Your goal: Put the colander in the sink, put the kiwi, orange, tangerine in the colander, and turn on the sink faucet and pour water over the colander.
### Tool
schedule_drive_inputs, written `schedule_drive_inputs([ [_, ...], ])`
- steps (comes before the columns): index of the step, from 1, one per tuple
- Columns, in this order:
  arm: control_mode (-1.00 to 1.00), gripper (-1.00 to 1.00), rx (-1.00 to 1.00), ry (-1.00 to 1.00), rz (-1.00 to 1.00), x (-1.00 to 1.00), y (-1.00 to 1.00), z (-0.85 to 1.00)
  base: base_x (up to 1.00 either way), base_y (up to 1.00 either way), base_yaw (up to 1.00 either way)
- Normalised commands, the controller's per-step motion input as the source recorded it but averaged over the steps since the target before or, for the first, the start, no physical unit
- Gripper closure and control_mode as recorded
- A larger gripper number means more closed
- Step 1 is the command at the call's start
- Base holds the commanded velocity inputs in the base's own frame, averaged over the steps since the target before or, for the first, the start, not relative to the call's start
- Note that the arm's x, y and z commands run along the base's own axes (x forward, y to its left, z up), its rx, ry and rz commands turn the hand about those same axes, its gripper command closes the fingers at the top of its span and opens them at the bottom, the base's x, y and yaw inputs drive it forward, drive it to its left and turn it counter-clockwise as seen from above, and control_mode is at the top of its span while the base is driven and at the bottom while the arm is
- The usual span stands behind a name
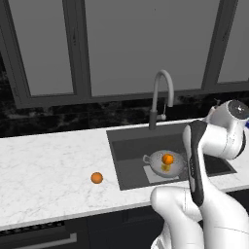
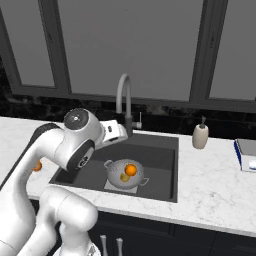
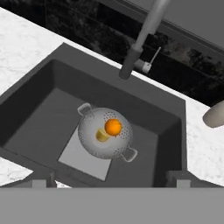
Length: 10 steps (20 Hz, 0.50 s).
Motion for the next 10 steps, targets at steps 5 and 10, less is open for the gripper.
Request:
schedule_drive_inputs([
  [5,-1.0,-1.0,0.0,-0.1,0.1,-0.37,1.0,0.0,0.0,0.0,0.0],
  [10,-1.0,-1.0,0.0,-0.02,0.07,-0.25,1.0,-0.03,0.0,0.0,0.0],
])
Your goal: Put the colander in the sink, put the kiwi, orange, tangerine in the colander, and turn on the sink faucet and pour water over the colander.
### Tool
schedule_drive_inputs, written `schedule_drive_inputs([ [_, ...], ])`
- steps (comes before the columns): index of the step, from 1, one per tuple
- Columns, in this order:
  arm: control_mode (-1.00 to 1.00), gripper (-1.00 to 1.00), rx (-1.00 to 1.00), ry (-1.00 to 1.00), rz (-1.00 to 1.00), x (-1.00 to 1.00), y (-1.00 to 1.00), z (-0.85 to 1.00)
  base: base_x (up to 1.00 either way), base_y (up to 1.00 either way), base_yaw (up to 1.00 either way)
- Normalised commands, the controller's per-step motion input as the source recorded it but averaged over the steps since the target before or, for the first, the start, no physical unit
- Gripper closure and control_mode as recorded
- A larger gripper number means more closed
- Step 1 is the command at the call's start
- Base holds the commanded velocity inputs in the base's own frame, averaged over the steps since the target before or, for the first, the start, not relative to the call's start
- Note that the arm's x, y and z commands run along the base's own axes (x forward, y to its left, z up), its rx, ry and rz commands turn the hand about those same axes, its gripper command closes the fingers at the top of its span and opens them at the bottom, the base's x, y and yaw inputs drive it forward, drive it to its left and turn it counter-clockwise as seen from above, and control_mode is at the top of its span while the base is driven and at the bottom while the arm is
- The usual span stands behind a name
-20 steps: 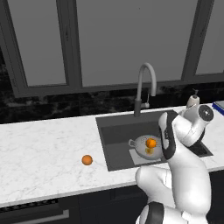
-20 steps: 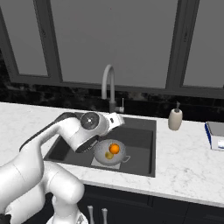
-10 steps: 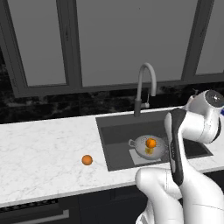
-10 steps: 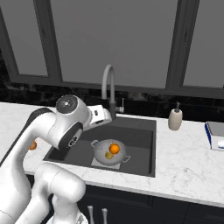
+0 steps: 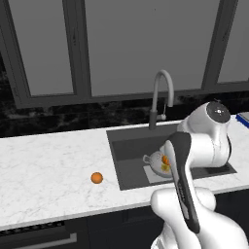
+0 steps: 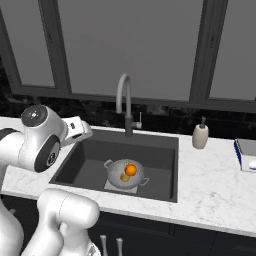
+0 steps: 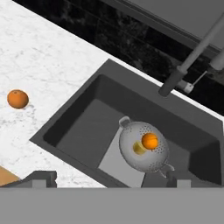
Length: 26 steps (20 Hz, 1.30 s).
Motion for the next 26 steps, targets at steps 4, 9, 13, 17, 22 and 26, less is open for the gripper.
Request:
schedule_drive_inputs([
  [4,-1.0,-1.0,0.03,0.02,0.04,0.0,1.0,0.0,0.0,0.0,0.0],
  [9,-1.0,-1.0,0.03,0.02,0.07,-0.06,1.0,-0.15,0.0,0.0,0.0],
  [13,-1.0,-1.0,0.01,0.01,0.12,0.0,1.0,-0.73,0.0,0.0,0.0],
  [17,-1.0,-1.0,0.1,0.16,0.04,0.15,1.0,-0.88,0.0,0.0,0.0],
  [22,-1.0,-1.0,0.02,0.23,0.09,0.32,0.47,-0.52,0.0,0.0,0.0],
  [26,-1.0,-1.0,0.0,0.09,0.0,0.7,0.09,-0.16,0.0,0.0,0.0],
])
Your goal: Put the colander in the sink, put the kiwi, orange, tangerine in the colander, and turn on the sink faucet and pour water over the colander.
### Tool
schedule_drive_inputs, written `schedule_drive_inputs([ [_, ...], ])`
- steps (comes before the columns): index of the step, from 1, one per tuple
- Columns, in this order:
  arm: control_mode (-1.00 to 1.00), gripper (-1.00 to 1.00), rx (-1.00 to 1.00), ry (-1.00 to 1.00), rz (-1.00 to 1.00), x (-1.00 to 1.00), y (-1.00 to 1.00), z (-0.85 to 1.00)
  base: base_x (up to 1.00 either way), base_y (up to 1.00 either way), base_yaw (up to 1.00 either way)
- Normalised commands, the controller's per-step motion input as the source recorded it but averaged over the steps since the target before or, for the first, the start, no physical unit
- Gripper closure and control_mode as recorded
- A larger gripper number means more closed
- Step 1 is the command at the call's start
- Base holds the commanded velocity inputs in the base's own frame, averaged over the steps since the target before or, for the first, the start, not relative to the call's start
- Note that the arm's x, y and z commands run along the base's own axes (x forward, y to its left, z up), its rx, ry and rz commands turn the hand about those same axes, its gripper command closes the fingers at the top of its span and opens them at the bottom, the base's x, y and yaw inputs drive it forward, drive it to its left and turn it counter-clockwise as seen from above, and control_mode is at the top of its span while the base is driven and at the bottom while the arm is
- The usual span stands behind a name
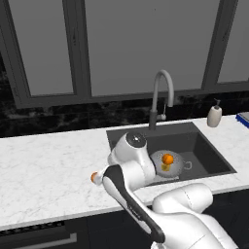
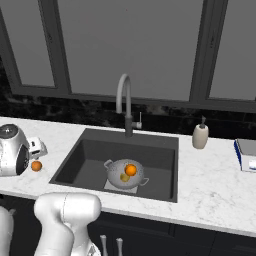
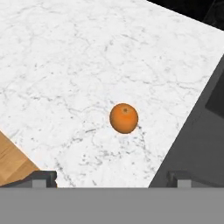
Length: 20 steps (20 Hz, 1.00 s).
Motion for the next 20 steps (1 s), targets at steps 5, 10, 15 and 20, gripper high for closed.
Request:
schedule_drive_inputs([
  [5,-1.0,-1.0,-0.02,0.09,-0.14,0.86,0.15,0.0,0.0,0.0,0.0],
  [10,-1.0,-1.0,-0.01,0.13,0.0,0.02,0.16,-0.25,0.0,0.0,0.0],
  [15,-1.0,-1.0,-0.05,0.21,0.0,-0.01,0.19,-0.6,0.0,0.0,0.0],
  [20,-1.0,-1.0,-0.03,0.02,0.0,0.0,0.06,-0.29,0.0,0.0,0.0],
])
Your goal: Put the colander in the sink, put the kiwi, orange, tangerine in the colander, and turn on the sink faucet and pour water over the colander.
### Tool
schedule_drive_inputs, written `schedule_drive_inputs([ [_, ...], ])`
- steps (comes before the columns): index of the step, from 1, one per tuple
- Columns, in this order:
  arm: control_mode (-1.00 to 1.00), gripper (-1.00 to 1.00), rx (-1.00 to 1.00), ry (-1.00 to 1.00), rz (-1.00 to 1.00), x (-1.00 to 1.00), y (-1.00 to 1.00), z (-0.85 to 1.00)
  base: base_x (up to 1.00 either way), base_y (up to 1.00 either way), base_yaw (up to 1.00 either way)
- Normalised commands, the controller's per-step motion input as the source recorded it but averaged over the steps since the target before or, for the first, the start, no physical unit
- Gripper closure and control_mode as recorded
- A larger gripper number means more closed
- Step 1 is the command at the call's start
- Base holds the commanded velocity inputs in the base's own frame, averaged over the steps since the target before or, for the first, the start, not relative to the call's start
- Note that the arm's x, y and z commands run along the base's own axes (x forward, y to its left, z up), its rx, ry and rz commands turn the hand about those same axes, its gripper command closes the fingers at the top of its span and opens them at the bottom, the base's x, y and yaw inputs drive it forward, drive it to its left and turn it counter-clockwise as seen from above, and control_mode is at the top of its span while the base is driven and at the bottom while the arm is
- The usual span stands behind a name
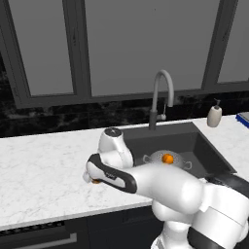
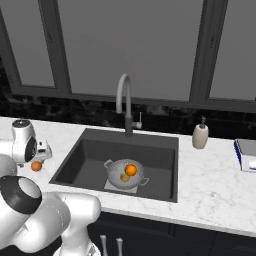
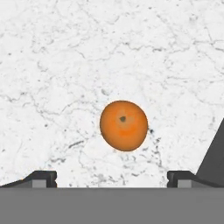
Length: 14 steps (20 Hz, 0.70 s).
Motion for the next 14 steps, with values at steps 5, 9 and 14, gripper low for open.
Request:
schedule_drive_inputs([
  [5,-1.0,-1.0,0.0,0.0,0.0,0.08,0.08,-0.3,0.0,0.0,0.0],
  [9,-1.0,-1.0,-0.04,-0.01,0.0,0.21,0.02,-0.32,0.0,0.0,0.0],
  [14,-1.0,-1.0,-0.08,-0.02,0.0,0.35,0.0,-0.37,0.0,0.0,0.0],
])
